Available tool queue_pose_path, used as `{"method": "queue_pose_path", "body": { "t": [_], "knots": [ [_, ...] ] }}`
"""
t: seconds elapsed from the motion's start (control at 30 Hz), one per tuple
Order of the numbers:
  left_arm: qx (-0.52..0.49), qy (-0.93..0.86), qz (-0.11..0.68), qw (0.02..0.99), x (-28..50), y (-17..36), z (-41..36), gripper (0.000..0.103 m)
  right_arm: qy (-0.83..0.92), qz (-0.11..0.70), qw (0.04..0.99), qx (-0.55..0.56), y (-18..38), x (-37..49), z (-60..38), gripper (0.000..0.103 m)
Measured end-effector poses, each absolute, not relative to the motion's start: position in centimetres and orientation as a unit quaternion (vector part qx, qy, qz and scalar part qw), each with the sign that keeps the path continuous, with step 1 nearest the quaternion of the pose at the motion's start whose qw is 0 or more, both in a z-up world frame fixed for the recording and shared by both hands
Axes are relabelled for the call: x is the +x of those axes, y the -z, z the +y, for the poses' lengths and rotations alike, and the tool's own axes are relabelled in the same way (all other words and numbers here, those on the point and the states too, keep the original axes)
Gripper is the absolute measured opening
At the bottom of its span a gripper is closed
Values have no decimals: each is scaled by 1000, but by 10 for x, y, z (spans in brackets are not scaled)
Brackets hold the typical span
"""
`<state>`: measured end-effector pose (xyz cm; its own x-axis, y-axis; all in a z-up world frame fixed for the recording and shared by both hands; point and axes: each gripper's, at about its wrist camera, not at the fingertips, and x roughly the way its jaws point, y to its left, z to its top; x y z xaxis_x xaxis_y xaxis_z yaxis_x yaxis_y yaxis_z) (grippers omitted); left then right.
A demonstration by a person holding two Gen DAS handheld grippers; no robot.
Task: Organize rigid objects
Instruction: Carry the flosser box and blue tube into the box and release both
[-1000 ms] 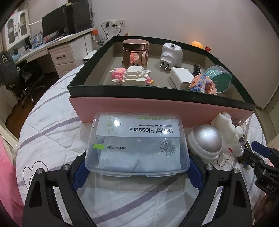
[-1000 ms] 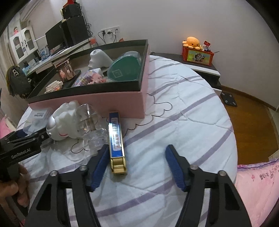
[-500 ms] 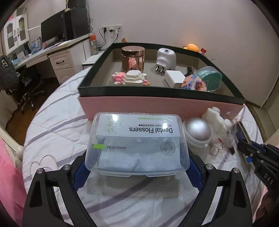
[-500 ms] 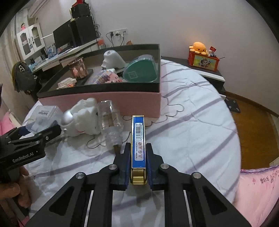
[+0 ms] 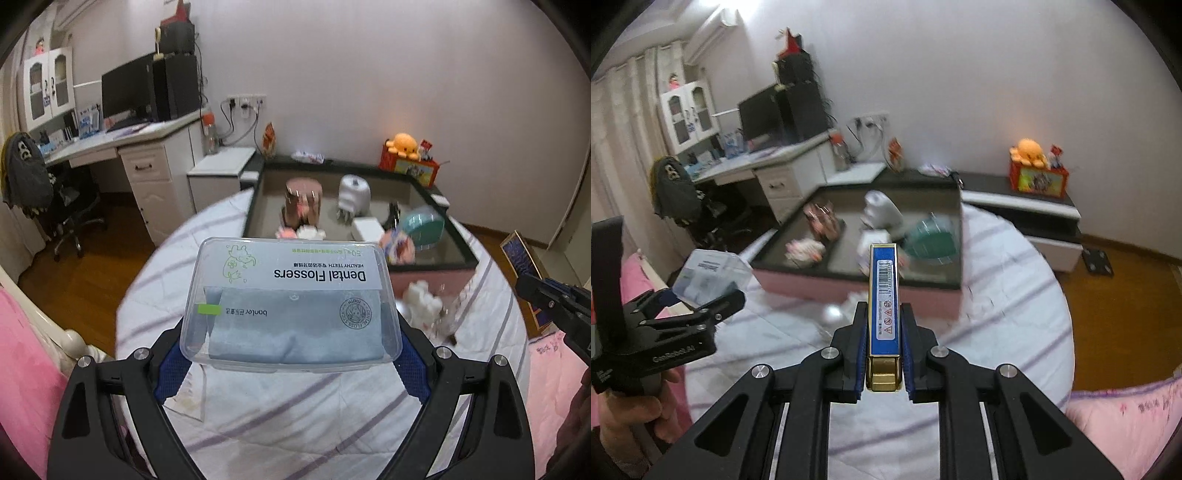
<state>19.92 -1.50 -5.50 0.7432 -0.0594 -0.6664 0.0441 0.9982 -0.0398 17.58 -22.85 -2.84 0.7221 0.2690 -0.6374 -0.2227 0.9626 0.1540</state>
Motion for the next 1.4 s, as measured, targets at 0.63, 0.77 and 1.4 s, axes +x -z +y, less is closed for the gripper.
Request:
{"method": "queue_pose_path", "body": {
  "t": [0.63,0.77,1.4],
  "knots": [
    [-14,81,369,926,345,49,-66,93,-132,360,923,43,29,323,-224,16],
    [-16,85,388,918,373,70,-82,93,-124,379,916,48,50,358,-233,16],
    [34,44,390,919,393,80,-90,101,-118,414,901,48,87,396,-244,61]
  ]
}}
